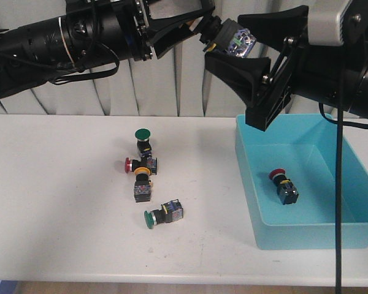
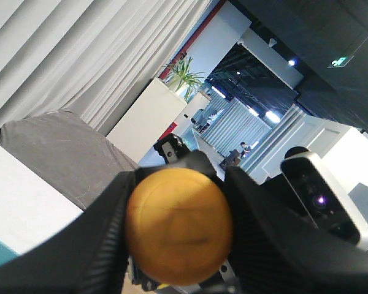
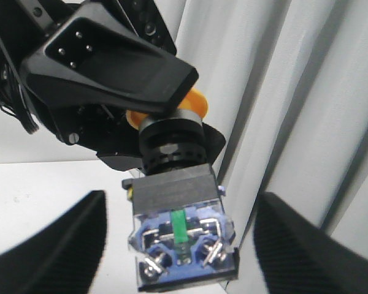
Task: Pick red and yellow buttons and place in box
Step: 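Grasp the yellow button with the right gripper and release left, then lower the yellow button with the right gripper into the box and release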
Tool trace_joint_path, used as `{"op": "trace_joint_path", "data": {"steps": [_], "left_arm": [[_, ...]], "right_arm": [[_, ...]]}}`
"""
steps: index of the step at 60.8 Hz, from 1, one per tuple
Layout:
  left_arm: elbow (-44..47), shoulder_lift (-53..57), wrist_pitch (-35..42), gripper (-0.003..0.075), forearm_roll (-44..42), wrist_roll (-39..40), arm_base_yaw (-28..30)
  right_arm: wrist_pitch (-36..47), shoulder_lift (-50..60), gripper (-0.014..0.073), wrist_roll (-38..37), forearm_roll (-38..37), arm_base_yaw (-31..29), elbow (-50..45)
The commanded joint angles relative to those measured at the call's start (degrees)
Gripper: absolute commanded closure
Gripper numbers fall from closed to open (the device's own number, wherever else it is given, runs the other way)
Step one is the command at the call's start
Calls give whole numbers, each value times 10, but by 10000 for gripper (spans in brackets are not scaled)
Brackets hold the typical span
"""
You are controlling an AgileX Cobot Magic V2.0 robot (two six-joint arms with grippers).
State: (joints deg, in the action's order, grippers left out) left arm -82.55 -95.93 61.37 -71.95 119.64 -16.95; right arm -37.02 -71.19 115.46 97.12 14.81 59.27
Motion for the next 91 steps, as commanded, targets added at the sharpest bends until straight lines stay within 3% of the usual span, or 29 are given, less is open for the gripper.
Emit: {"op": "trace_joint_path", "data": {"steps": [1,14,24,41,49,61,75,84,91], "left_arm": [[-14,27,13,727,46,4,-2],[-14,27,14,704,39,4,-2],[-15,27,14,582,-20,4,-2],[-15,27,9,190,-111,4,-2],[-15,27,9,95,-139,4,-2],[-15,27,8,103,-175,4,0],[-14,27,10,194,-243,4,0],[-14,27,16,286,-306,4,0],[-14,26,26,366,-306,4,0]], "right_arm": [[-5,11,306,-1,59,1,17],[-5,11,611,-1,59,1,17],[-6,11,603,-1,59,1,17],[0,11,601,1,59,0,17],[56,25,599,1,59,0,18],[259,67,599,2,59,0,18],[486,44,596,8,59,-1,15],[530,-32,596,4,58,-1,15],[538,-101,596,-11,58,-1,15]]}}
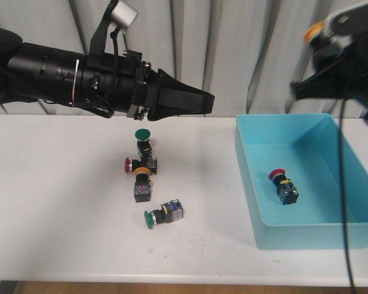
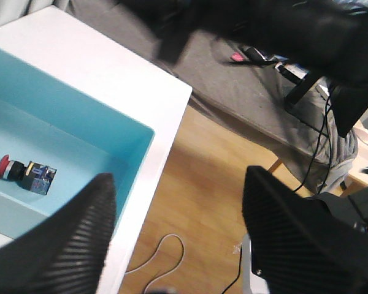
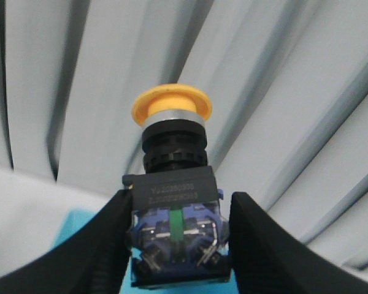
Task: Pick red and yellow buttons and place in box
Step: 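Lower the yellow button with the right gripper into the box and release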
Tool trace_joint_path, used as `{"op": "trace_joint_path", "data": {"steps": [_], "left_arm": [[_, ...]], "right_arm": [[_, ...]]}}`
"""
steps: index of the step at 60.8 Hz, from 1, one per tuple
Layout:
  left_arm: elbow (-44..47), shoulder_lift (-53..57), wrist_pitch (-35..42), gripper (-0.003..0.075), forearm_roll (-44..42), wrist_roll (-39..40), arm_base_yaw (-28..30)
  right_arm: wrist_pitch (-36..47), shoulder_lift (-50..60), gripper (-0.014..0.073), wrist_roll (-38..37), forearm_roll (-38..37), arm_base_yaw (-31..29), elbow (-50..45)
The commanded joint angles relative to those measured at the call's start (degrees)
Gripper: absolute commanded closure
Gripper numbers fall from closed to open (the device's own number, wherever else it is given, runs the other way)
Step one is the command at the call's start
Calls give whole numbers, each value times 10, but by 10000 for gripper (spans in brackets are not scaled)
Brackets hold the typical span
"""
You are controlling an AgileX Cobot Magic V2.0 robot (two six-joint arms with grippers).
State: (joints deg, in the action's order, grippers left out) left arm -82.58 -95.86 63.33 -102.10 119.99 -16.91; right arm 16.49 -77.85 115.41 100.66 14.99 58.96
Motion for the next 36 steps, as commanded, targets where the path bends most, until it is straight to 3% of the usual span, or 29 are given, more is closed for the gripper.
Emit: {"op": "trace_joint_path", "data": {"steps": [1,21,36], "left_arm": [[-13,25,6,381,-4,1,-1],[-13,25,15,579,-4,1,-1],[-13,25,27,617,-4,1,-1]], "right_arm": [[5,-47,596,-15,22,-4,19],[-12,-187,596,-110,22,-56,19],[-71,-252,596,-157,22,-99,-15]]}}
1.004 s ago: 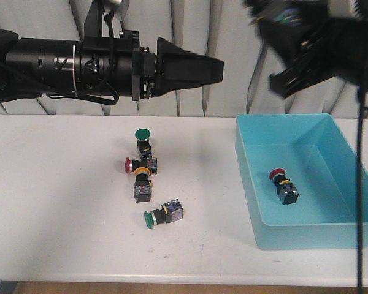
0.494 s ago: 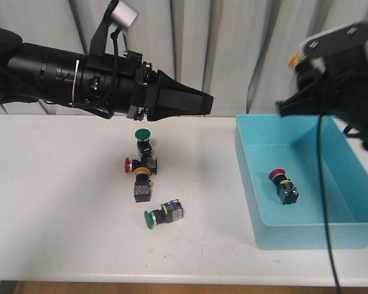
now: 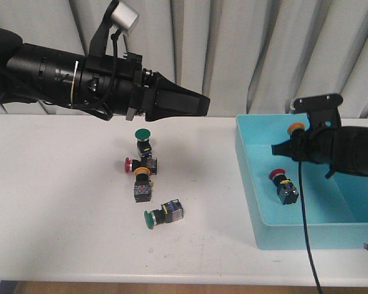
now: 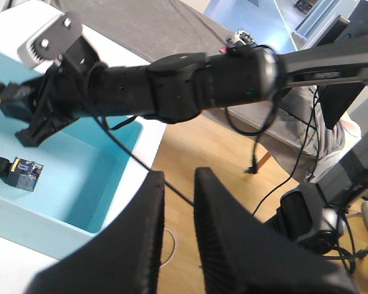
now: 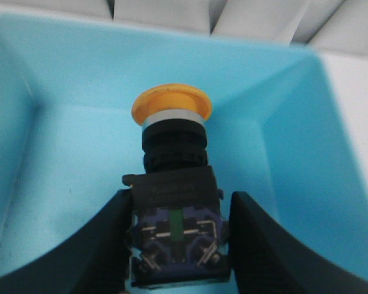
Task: Pick red and yellow buttons and place in box
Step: 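Lower the yellow button with the right gripper into the box and release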
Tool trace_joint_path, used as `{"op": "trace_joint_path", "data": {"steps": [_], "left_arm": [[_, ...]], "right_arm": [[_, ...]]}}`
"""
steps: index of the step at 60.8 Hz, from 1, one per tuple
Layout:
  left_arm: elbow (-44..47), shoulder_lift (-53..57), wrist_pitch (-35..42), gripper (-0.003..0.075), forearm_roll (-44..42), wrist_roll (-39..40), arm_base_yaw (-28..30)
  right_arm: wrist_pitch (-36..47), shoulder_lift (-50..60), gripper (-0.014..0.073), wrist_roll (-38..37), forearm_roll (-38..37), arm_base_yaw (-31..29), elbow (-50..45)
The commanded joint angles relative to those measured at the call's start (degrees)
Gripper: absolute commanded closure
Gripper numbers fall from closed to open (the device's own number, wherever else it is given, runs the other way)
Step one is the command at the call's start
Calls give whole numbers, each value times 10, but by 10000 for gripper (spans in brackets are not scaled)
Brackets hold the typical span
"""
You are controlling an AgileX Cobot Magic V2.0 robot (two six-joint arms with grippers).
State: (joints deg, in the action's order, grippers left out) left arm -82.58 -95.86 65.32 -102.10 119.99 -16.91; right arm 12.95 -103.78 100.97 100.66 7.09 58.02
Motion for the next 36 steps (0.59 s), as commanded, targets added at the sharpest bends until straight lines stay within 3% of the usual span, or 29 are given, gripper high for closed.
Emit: {"op": "trace_joint_path", "data": {"steps": [1,11,19,36], "left_arm": [[-13,25,8,617,-4,1,-1],[-13,25,10,616,-4,1,-1],[-13,25,7,616,-4,1,-1],[-13,25,8,616,-4,1,-1]], "right_arm": [[-40,4,596,-18,22,-22,-11],[-90,-14,580,-34,22,-54,-57],[-159,-13,512,-33,22,-74,-62],[-179,-12,189,-17,22,-78,-62]]}}
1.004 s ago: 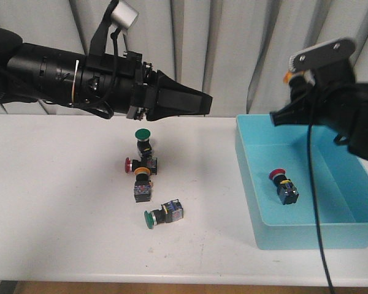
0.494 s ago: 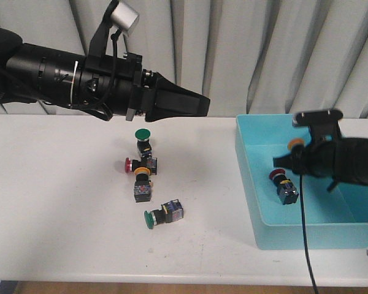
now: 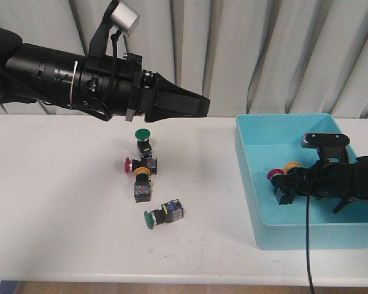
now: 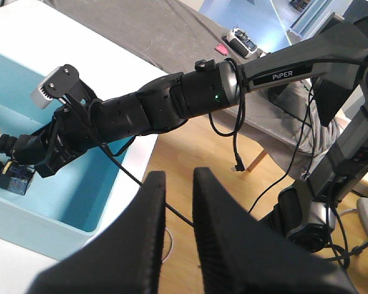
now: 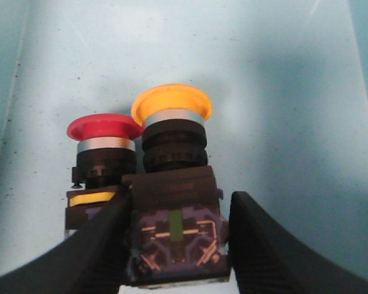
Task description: Pick red and yellow buttons and place in box
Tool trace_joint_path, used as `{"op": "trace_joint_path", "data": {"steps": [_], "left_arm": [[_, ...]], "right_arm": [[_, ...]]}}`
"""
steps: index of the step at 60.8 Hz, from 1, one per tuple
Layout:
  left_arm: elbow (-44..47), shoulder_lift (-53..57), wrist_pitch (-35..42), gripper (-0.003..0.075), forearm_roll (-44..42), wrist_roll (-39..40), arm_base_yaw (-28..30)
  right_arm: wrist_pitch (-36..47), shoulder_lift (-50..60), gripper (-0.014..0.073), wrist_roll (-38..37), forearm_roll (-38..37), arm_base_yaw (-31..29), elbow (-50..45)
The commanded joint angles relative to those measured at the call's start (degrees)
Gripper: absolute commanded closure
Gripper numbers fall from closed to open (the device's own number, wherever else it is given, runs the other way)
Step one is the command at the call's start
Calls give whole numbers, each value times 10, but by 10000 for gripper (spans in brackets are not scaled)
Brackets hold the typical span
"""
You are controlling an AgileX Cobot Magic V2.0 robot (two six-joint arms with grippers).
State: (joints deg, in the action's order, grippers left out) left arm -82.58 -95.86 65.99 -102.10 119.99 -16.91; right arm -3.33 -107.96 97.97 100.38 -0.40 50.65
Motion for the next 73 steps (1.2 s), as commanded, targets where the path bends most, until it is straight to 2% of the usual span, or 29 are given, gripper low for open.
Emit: {"op": "trace_joint_path", "data": {"steps": [1,12,20,28,33,40,45,51,56,62,73], "left_arm": [[-13,25,1,616,-4,1,-1],[-13,25,4,616,-4,1,-1],[-13,25,4,616,-4,0,-1],[-13,25,4,616,-4,0,12],[-13,25,7,616,-4,0,28],[-13,25,25,616,-4,0,70],[-13,26,41,616,-4,0,98],[-13,26,58,621,-4,0,132],[-13,26,60,654,-4,0,152],[-13,27,49,729,-4,0,167],[-12,35,8,728,-4,0,171]], "right_arm": [[-15,30,170,13,25,-3,12],[-14,42,11,12,25,-3,22],[-40,82,3,11,24,-3,34],[-132,157,34,2,24,-1,35],[-213,211,81,-15,14,-1,35],[-305,297,207,-24,0,-1,35],[-329,364,365,-26,-24,-1,35],[-329,442,606,-25,-69,-1,35],[-325,502,605,-36,-103,-1,35],[-313,564,599,-93,-160,-1,32],[-253,665,599,-153,-237,-1,-56]]}}
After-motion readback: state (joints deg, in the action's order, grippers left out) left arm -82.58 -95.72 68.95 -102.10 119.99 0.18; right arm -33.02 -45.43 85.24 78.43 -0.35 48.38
